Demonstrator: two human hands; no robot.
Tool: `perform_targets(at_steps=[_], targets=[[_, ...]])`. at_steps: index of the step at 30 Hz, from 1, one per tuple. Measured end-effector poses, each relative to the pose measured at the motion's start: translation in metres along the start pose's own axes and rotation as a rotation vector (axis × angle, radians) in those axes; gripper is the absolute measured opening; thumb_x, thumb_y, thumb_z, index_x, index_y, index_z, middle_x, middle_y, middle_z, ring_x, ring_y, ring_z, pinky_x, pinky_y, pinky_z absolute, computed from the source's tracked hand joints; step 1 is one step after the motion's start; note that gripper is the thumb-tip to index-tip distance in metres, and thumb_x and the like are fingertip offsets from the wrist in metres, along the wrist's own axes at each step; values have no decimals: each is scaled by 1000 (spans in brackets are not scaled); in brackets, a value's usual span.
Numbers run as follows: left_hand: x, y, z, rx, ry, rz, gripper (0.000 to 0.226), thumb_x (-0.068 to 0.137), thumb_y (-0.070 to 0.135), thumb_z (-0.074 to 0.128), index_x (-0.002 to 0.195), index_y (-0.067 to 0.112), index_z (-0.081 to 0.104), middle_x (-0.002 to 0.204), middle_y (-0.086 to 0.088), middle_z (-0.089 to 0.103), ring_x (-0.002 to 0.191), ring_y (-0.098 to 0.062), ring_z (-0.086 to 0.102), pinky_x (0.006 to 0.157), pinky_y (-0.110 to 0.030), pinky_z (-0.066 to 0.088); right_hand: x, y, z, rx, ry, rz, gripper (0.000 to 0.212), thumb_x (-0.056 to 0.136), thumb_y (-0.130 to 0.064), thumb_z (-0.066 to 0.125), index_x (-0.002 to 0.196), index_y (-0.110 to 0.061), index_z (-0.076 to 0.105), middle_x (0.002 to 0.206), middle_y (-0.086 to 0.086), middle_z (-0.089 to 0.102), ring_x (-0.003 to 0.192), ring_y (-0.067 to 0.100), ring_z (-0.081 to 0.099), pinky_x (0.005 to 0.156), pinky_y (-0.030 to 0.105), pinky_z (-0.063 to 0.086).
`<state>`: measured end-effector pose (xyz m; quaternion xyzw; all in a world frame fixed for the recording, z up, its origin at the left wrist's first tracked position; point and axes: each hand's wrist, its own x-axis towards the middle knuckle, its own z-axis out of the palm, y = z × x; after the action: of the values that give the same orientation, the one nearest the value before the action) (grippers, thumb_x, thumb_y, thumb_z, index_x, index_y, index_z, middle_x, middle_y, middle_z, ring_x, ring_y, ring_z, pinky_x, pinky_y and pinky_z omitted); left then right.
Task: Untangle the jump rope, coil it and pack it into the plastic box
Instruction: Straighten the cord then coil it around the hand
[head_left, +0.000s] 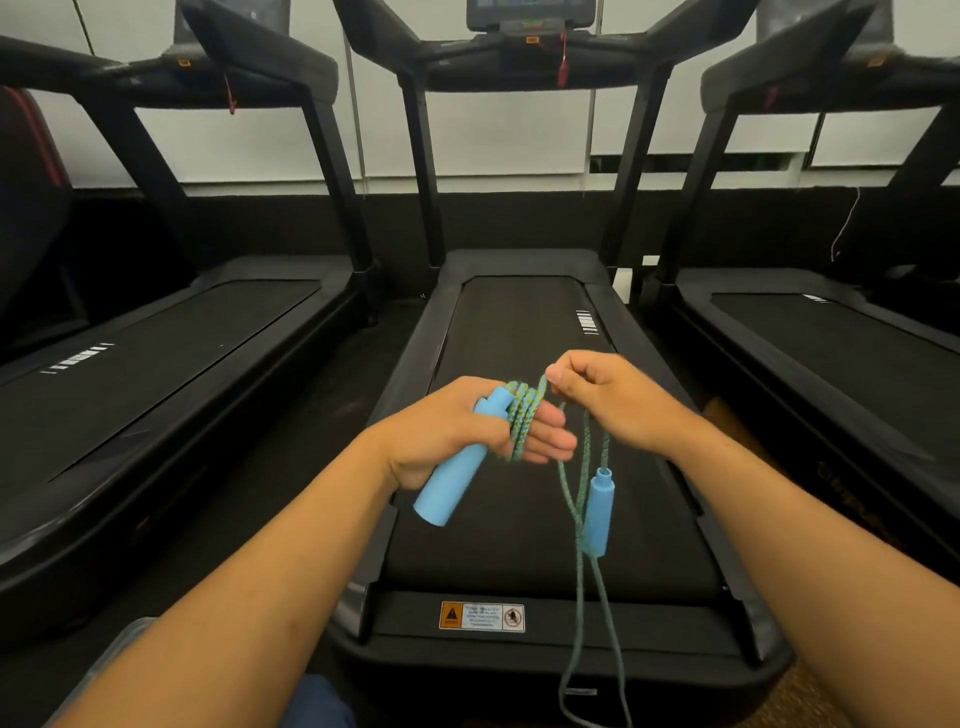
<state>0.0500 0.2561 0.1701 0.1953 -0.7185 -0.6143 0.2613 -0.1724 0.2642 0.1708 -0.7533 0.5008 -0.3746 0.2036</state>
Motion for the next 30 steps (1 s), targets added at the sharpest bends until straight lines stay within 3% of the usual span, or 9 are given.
perform_targets(at_steps=[3, 5, 8, 14, 18, 21, 24, 27, 30], targets=[[3, 2, 4, -244, 12, 102, 57, 77, -14, 42, 132, -12, 55, 134, -32, 61, 125, -43, 61, 105, -45, 51, -3, -5, 19, 203, -114, 41, 29, 105, -8, 45, 89, -22, 65, 75, -12, 62, 69, -3, 57, 72, 24, 48], [5, 1, 2, -383, 56, 161, 60, 77, -15, 40, 135, -10, 53, 139, -30, 59, 132, -42, 57, 112, -46, 46, -6, -9, 30, 83, -187, 25, 33, 107, -16, 41, 83, -25, 62, 67, -12, 55, 61, 1, 49, 66, 24, 42], [5, 0, -9, -427, 170, 229, 62, 78, -13, 41, 138, -7, 50, 142, -26, 59, 135, -38, 55, 114, -45, 43, -10, -14, 38, 57, -334, 34, 38, 109, -37, 37, 87, -20, 63, 67, -9, 54, 65, 10, 45, 64, 24, 39], [4, -7, -29, -351, 389, 199, 63, 74, -9, 48, 136, -4, 53, 136, -20, 65, 129, -31, 62, 111, -41, 48, -16, -39, 32, -49, -478, 7, 38, 108, -38, 41, 86, -17, 63, 64, -9, 53, 59, 6, 46, 64, 24, 41], [3, -12, -26, -59, 419, 83, 58, 69, -7, 52, 124, 5, 64, 123, -7, 74, 118, -18, 69, 99, -28, 54, -14, -53, 12, -87, -358, -43, 35, 105, -36, 45, 82, -18, 64, 63, -7, 51, 57, 9, 43, 60, 27, 39], [0, -12, -16, 200, 292, -36, 42, 80, -16, 51, 112, 6, 69, 101, 3, 80, 100, -11, 74, 88, -21, 54, -9, -53, -2, -90, -205, -75, 34, 103, -36, 48, 79, -18, 64, 63, -8, 48, 58, 10, 42, 62, 35, 38], [0, -9, -8, 240, 188, -92, 47, 82, -19, 48, 125, -6, 63, 119, -18, 74, 113, -25, 72, 103, -35, 55, -3, -40, -10, -108, -49, -73, 35, 100, -43, 52, 75, -22, 63, 63, -8, 50, 61, 12, 44, 63, 41, 43], [-2, -2, -2, 235, 106, -85, 49, 79, -18, 47, 126, -8, 62, 121, -23, 72, 115, -31, 71, 104, -41, 54, 1, -24, -11, -39, 10, -38, 37, 93, -55, 51, 77, -24, 64, 67, -4, 52, 65, 19, 45, 68, 51, 48], [-4, 3, 1, 199, 38, -75, 48, 80, -19, 45, 124, -10, 61, 121, -25, 72, 115, -36, 70, 105, -45, 53, 3, -13, -8, 13, 28, -11, 34, 99, -46, 54, 74, -24, 62, 64, -5, 48, 64, 19, 41, 63, 42, 40]])
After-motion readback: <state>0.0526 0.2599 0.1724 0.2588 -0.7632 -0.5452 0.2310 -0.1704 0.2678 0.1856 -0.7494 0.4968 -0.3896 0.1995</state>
